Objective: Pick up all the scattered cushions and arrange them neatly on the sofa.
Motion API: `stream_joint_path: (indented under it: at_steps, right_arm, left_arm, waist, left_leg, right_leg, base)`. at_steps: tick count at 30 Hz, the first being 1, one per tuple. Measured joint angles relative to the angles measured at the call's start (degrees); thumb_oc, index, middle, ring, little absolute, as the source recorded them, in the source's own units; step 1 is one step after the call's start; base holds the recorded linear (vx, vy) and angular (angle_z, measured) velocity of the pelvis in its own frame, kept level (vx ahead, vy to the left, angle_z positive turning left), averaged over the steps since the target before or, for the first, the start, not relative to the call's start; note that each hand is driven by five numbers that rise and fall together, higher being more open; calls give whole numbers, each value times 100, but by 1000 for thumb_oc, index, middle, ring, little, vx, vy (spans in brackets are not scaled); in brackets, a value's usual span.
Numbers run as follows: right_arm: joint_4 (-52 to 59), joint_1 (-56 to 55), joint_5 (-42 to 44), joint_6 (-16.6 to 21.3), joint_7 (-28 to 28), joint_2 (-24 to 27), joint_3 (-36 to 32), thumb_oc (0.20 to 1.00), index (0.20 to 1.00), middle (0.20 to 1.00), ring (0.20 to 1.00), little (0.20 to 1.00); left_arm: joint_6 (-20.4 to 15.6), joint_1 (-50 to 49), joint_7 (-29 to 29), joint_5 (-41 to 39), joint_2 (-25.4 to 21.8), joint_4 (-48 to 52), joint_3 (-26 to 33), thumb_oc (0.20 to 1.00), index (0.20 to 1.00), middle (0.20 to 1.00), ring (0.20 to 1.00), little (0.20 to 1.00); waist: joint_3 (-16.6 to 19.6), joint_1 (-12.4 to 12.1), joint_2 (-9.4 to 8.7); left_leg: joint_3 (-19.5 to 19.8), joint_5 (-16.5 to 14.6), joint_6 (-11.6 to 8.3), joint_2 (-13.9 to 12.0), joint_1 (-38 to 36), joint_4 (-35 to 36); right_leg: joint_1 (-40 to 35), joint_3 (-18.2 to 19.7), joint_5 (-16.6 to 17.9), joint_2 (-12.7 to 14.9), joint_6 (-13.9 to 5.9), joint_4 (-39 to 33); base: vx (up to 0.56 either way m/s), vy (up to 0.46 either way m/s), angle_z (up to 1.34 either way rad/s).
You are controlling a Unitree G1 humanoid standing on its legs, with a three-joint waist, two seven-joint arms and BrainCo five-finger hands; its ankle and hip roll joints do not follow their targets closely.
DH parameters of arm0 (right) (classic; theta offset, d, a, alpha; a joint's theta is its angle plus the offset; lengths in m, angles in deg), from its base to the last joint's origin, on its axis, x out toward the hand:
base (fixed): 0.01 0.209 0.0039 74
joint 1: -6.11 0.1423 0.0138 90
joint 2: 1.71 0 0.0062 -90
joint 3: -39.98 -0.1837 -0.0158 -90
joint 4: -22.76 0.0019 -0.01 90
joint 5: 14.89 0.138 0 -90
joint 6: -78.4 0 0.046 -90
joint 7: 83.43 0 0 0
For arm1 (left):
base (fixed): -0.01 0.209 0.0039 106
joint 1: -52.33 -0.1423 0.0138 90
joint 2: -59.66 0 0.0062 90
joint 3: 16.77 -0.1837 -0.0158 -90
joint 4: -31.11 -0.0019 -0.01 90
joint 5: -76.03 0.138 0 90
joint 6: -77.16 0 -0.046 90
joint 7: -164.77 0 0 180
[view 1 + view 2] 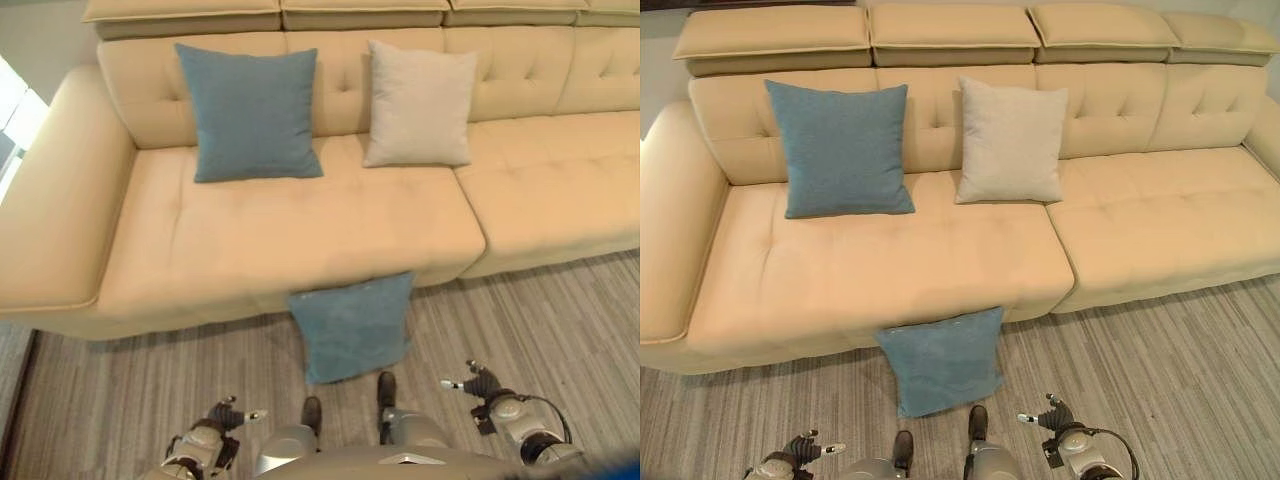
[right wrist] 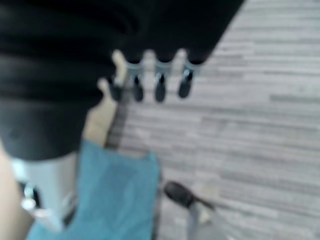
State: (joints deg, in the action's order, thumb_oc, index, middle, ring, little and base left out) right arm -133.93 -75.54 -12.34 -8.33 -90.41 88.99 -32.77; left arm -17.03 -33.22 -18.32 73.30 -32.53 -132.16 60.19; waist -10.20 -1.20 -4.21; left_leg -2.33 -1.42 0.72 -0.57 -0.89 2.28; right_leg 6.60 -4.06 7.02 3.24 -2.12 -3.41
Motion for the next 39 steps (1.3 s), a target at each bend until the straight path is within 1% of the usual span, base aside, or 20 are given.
stream_joint_path:
  at_steps: [3,4,7,8,9,10,11,12,13,14,16,17,19,22,23,26,28,30,36,39]
  right_arm:
    - [18,83,9,9,-26,49,-4,1000,1000,1000,1000,1000]
    - [62,98,15,29,-64,99,-4,1000,1000,1000,1000,1000]
    - [64,535,73,31,-204,294,-47,1000,1000,1000,1000,1000]
    - [130,758,136,72,-302,368,-51,1000,1000,1000,1000,1000]
    - [236,993,218,120,-427,475,-52,1000,1000,1000,1000,1000]
    - [270,1464,312,138,-587,500,-80,1000,1000,1000,1000,1000]
    - [318,2044,408,193,-723,482,-84,1000,1000,1000,1000,1000]
    - [340,2342,416,221,-767,468,-87,1000,1000,1000,1000,1000]
    - [315,2543,528,220,-903,426,-4,1000,1000,1000,1000,1000]
    - [303,2718,601,251,-1120,490,20,1000,1000,1000,1000,1000]
    - [376,3289,754,297,-1420,622,13,1000,1000,1000,1000,1000]
    - [388,3483,811,309,-1570,687,1,1000,1000,1000,1000,1000]
    - [401,3824,925,340,-1774,710,-110,1000,1000,1000,1000,1000]
    - [356,4164,1085,384,-2095,773,-92,1000,1000,1000,1000,1000]
    - [375,4227,1139,428,-2184,902,-77,1000,1000,1000,1000,1000]
    - [278,4356,1220,464,-2383,980,-15,1000,1000,1000,1000,1000]
    - [323,4500,1312,475,-2502,1129,-12,1000,1000,1000,1000,1000]
    - [408,4741,1428,523,-2556,1192,-15,1000,1000,1000,1000,1000]
    - [616,4968,1646,640,-2591,1400,-39,1000,1000,1000,1000,1000]
    - [727,5032,1662,675,-2599,1568,-47,1000,1000,1000,1000,1000]
  left_arm:
    - [-16,243,-47,-20,5,26,-15,1000,1000,1000,1000,1000]
    - [-19,380,-153,-64,3,108,-14,1000,1000,1000,1000,1000]
    - [-135,977,-458,-133,-23,488,-19,1000,1000,1000,1000,1000]
    - [-145,1278,-581,-278,-19,558,-40,1000,1000,1000,1000,1000]
    - [-174,1541,-756,-371,-56,816,-44,1000,1000,1000,1000,1000]
    - [-271,1952,-951,-490,-168,912,-112,1000,1000,1000,1000,1000]
    - [-271,2473,-1093,-546,-299,848,-360,1000,1000,1000,1000,1000]
    - [-275,2685,-1118,-566,-290,845,-442,1000,1000,1000,1000,1000]
    - [-289,2775,-1191,-648,-220,844,-489,1000,1000,1000,1000,1000]
    - [-336,2864,-1366,-808,-166,837,-515,1000,1000,1000,1000,1000]
    - [-406,3219,-1583,-1093,-136,878,-428,1000,1000,1000,1000,1000]
    - [-413,3401,-1679,-1279,-89,845,-436,1000,1000,1000,1000,1000]
    - [-408,3654,-1782,-1467,-50,825,-443,1000,1000,1000,1000,1000]
    - [-400,4018,-1961,-1509,-34,680,-506,1000,1000,1000,1000,1000]
    - [-415,4179,-2004,-1625,-59,698,-499,1000,1000,1000,1000,1000]
    - [-424,4414,-2137,-1700,-98,728,-528,1000,1000,1000,1000,1000]
    - [-482,4751,-2234,-1904,-193,881,-523,1000,1000,1000,1000,1000]
    - [-566,5130,-2208,-2311,-313,961,-540,1000,1000,1000,1000,1000]
    - [-738,5825,-2035,-2769,-536,1139,-730,1000,1000,1000,1000,1000]
    - [-761,6103,-1956,-2937,-545,1227,-726,1000,1000,1000,1000,1000]
  waist:
    - [-53,15,44]
    - [-86,15,73]
    - [-530,9,121]
    - [-719,18,132]
    - [-892,11,77]
    - [-1222,3,-19]
    - [-1602,15,-108]
    - [-1856,22,-71]
    - [-1842,24,-52]
    - [-1784,41,-16]
    - [-1799,53,17]
    - [-1822,79,45]
    - [-1882,88,52]
    - [-1897,85,56]
    - [-1882,64,60]
    - [-1537,91,43]
    - [-1414,125,32]
    - [-1354,234,-4]
    - [-1316,374,-21]
    - [-1315,383,-20]
  left_leg:
    - [93,-56,-84,-103,213,-148]
    - [186,-94,-141,-129,444,-314]
    - [368,-112,-195,-144,1087,-754]
    - [475,-123,-238,-170,1462,-1001]
    - [551,-176,-308,-126,1987,-1321]
    - [616,-201,-346,-93,2578,-1697]
    - [662,-252,-371,-82,3158,-2052]
    - [705,-243,-385,-76,3295,-2170]
    - [710,-263,-377,-58,3438,-2268]
    - [691,-334,-366,-30,3842,-2503]
    - [621,-323,-356,-18,4734,-2827]
    - [630,-398,-339,53,5130,-3122]
    - [611,-438,-351,67,5632,-3360]
    - [610,-543,-330,77,6064,-3664]
    - [606,-542,-326,108,6206,-3692]
    - [612,-539,-318,144,6665,-3731]
    - [609,-479,-342,168,7071,-3750]
    - [601,-469,-340,195,7374,-3743]
    - [582,-475,-345,197,7852,-3867]
    - [553,-512,-326,197,8129,-4027]
  right_leg:
    - [84,-109,-12,-91,78,8]
    - [224,-203,-60,-105,126,59]
    - [765,-379,-177,-121,200,500]
    - [1130,-475,-276,-104,212,822]
    - [1689,-516,-417,-54,219,1258]
    - [2301,-555,-495,-7,307,1724]
    - [2881,-573,-535,46,367,2084]
    - [2993,-608,-538,61,382,2196]
    - [3158,-610,-583,96,373,2305]
    - [3591,-584,-723,153,393,2566]
    - [4455,-543,-644,219,321,2864]
    - [4853,-520,-682,270,391,3126]
    - [5348,-482,-678,300,421,3324]
    - [5747,-454,-719,330,474,3556]
    - [5889,-451,-718,360,472,3590]
    - [6327,-452,-712,396,469,3624]
    - [6730,-447,-670,418,472,3640]
    - [7049,-429,-617,425,509,3634]
    - [7521,-379,-590,416,509,3665]
    - [7795,-317,-573,416,495,3757]
  base:
    - [-71,-114,16]
    - [-89,-113,41]
    - [-181,-144,33]
    - [-224,-145,32]
    - [-128,-85,44]
    - [-125,-67,31]
    - [-70,-34,25]
    - [-70,-14,12]
    - [-83,-2,9]
    - [-135,11,-5]
    - [-102,11,-3]
    - [-34,1,7]
    - [-9,4,2]
    - [10,-1,1]
    - [45,3,4]
    - [25,3,3]
    - [8,3,2]
    - [0,0,0]
    - [16,8,-2]
    - [23,14,-4]
